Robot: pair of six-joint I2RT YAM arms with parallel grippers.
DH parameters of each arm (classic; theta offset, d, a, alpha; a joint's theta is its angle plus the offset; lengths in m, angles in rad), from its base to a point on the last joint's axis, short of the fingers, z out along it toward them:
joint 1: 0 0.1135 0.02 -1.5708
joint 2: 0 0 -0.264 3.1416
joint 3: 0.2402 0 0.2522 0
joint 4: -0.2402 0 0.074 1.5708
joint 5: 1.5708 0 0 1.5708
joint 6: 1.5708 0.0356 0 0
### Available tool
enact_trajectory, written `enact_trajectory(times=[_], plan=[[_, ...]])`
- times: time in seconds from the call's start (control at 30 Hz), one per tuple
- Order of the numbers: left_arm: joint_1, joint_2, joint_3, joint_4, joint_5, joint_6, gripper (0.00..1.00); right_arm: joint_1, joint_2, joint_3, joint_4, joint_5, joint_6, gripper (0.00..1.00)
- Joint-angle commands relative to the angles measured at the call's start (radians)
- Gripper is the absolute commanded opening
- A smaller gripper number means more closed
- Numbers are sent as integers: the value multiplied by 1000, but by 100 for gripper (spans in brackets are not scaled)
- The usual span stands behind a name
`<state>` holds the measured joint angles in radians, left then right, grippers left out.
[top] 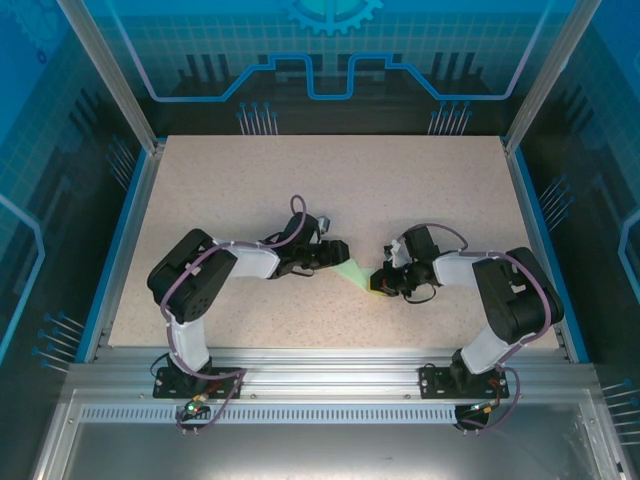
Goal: Fold a paper plane with a square sheet of paper (pick it up from the middle)
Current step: Fold the wing for the fifth time at the center of the table.
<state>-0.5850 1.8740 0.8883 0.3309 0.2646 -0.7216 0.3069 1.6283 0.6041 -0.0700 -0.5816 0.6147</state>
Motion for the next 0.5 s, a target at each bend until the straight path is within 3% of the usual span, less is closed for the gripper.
enact_trajectory(times=[0.0,0.3,0.47], plan=[[48,-11,-41,-32,-25,50,59,9,54,-24,-86,128,4,3],[117,-46,-47,-70,-9,76,59,9,57,-21,-86,118,-2,3],[125,-172,-52,-131,-8,77,60,11,51,-14,-79,102,-11,4]])
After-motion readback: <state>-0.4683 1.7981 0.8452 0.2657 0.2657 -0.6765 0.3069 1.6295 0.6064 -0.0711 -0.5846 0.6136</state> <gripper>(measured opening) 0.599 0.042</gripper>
